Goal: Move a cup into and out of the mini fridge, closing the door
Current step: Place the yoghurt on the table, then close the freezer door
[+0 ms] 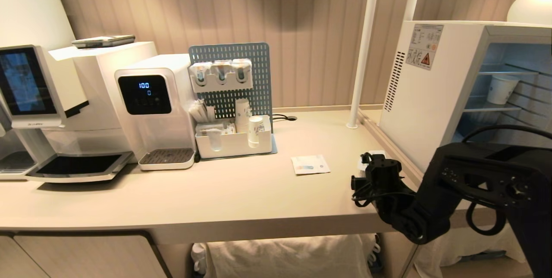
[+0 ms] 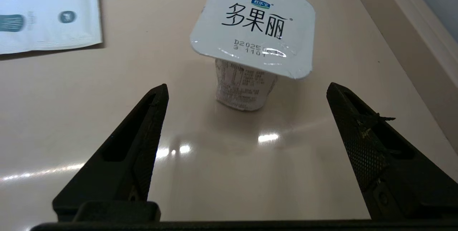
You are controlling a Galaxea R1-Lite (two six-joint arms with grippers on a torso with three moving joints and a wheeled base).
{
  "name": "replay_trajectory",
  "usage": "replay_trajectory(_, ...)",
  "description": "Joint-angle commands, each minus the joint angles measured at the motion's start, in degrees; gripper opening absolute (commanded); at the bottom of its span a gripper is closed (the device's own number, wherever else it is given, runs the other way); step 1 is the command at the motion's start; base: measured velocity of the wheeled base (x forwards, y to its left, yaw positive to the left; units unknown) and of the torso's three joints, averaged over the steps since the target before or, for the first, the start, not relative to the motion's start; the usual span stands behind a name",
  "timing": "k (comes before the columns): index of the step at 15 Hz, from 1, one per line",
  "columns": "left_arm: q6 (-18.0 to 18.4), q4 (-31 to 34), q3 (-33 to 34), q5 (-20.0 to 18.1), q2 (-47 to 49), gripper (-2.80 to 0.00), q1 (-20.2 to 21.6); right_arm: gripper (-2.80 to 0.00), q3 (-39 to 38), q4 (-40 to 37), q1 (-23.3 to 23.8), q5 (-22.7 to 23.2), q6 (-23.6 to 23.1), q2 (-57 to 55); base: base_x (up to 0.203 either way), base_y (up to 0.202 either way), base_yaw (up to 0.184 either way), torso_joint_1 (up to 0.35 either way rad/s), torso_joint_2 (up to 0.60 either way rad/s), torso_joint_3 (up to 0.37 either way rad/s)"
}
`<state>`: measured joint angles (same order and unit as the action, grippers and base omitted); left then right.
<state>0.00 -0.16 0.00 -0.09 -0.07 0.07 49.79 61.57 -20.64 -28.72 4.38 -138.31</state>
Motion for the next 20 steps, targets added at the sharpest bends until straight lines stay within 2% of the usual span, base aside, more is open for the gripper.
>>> replay_trajectory(1,0.00,-0.02,0.00,0.00,0.07,-2.80,0.01,0.00,-5.55,0.37,-1.54,-0.22,0.76,8.68,0.000,0.000,0.000,0.000,0.00,0.000)
replay_trajectory(3,0.09,-0.02,0.00,0.00,0.07,-2.80,0.01,0.00,-11.47,0.04,-2.47,-0.26,1.47,18.30,0.000,0.000,0.000,0.000,0.00,0.000)
replay_trajectory(4,0.09,-0.02,0.00,0.00,0.07,-2.80,0.01,-2.80,-14.69,-0.25,-3.06,-0.28,1.69,23.44,0.000,0.000,0.000,0.000,0.00,0.000)
replay_trajectory(6,0.09,-0.02,0.00,0.00,0.07,-2.80,-0.07,-2.80,-21.78,-1.22,-5.43,-1.07,2.02,35.20,0.000,0.000,0.000,0.000,0.00,0.000)
replay_trajectory(9,0.09,-0.02,0.00,0.00,0.07,-2.80,0.01,-2.80,-28.76,-7.27,-10.44,-5.46,2.19,55.31,0.000,0.000,0.000,0.000,0.00,0.000)
replay_trajectory(10,0.08,-0.02,0.00,0.00,0.07,-2.80,0.01,-2.80,-29.52,-11.43,-11.43,-7.71,2.11,62.33,0.000,0.000,0.000,0.000,0.00,0.000)
replay_trajectory(12,0.00,-0.02,0.00,0.00,0.07,-2.80,0.01,-2.80,-28.81,-24.39,-11.31,-16.78,1.70,76.80,0.000,0.000,0.000,0.000,0.00,0.000)
replay_trajectory(13,0.00,-0.02,0.00,0.00,0.07,-2.80,0.01,-2.80,-28.14,-29.08,-8.59,-19.60,1.30,81.70,0.000,0.000,0.000,0.000,0.00,0.000)
replay_trajectory(15,0.00,-0.02,0.00,0.00,0.07,-2.80,0.01,-2.80,-26.96,-35.81,2.80,-23.04,-1.51,92.28,0.000,0.000,0.000,0.000,0.00,0.000)
replay_trajectory(16,0.00,-0.02,0.00,0.05,0.07,-2.80,0.01,-2.80,-26.80,-38.02,7.07,-24.18,-3.39,99.00,0.000,0.000,0.000,0.000,0.00,0.000)
replay_trajectory(19,0.00,-0.02,0.00,0.00,0.07,-2.80,0.01,-2.80,-29.20,-44.94,13.71,-25.66,-7.40,118.35,0.000,0.000,0.000,0.000,0.00,0.000)
replay_trajectory(20,0.00,-0.02,0.00,0.00,0.07,-2.80,0.01,-2.80,-30.73,-47.33,15.61,-24.61,-8.06,124.39,0.000,0.000,0.000,0.000,0.00,0.000)
